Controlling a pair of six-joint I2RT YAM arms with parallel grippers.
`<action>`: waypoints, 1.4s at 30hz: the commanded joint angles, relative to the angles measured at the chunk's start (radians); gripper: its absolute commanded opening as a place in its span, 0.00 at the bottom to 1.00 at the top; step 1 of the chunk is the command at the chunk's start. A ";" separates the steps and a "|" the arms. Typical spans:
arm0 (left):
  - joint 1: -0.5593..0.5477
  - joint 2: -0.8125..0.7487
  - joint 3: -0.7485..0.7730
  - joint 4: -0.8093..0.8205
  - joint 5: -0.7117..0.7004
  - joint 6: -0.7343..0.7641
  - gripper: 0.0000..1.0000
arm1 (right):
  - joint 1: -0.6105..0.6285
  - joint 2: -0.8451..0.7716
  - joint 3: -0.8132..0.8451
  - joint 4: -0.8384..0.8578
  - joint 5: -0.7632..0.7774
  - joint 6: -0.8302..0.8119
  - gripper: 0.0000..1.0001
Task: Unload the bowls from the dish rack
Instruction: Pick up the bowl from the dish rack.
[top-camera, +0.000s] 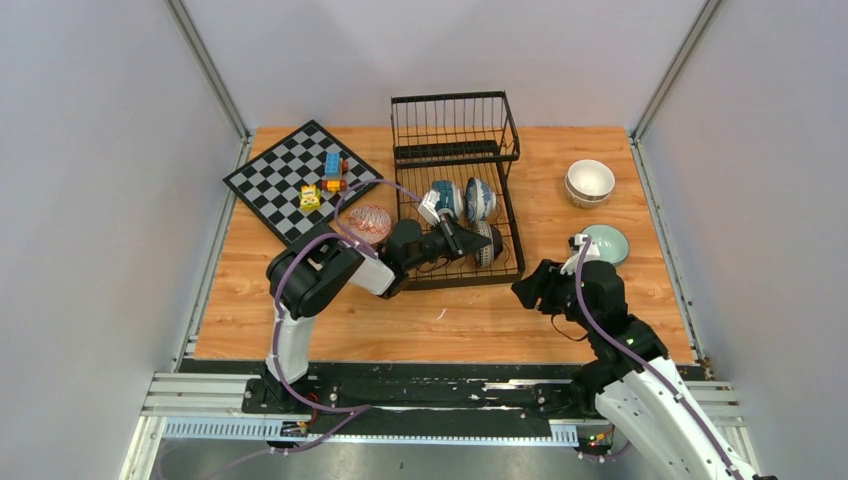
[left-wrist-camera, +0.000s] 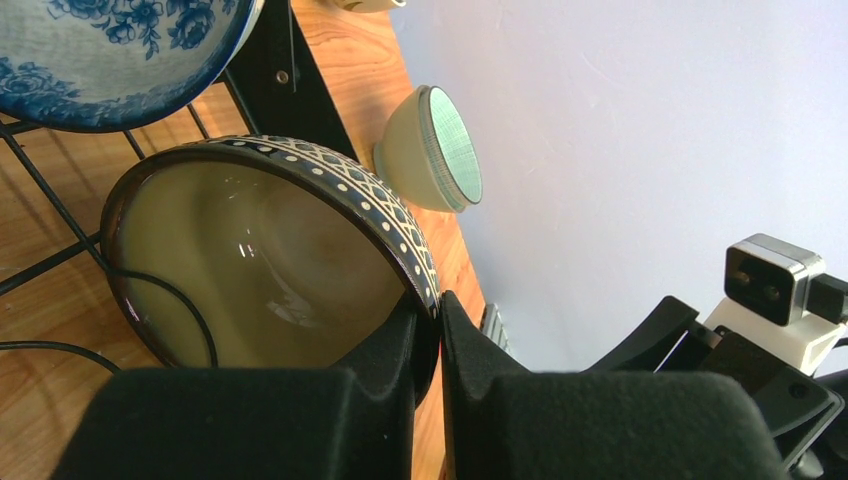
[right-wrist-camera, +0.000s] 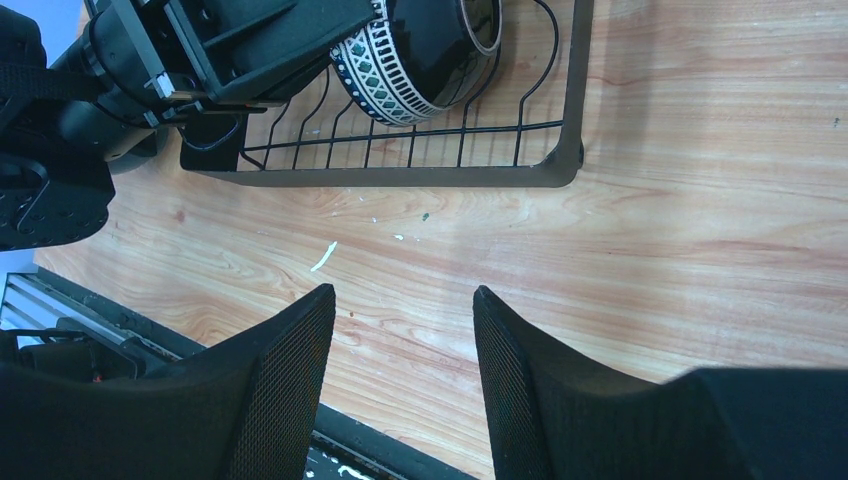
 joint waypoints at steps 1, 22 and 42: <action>0.007 -0.024 0.020 0.216 0.019 -0.016 0.00 | 0.009 -0.009 0.033 -0.031 0.016 -0.013 0.57; 0.023 -0.002 0.013 0.377 0.115 -0.027 0.00 | 0.008 -0.006 0.034 -0.034 0.031 -0.029 0.57; 0.024 -0.102 -0.089 0.412 0.132 -0.011 0.00 | 0.009 -0.016 0.084 -0.067 0.061 -0.061 0.57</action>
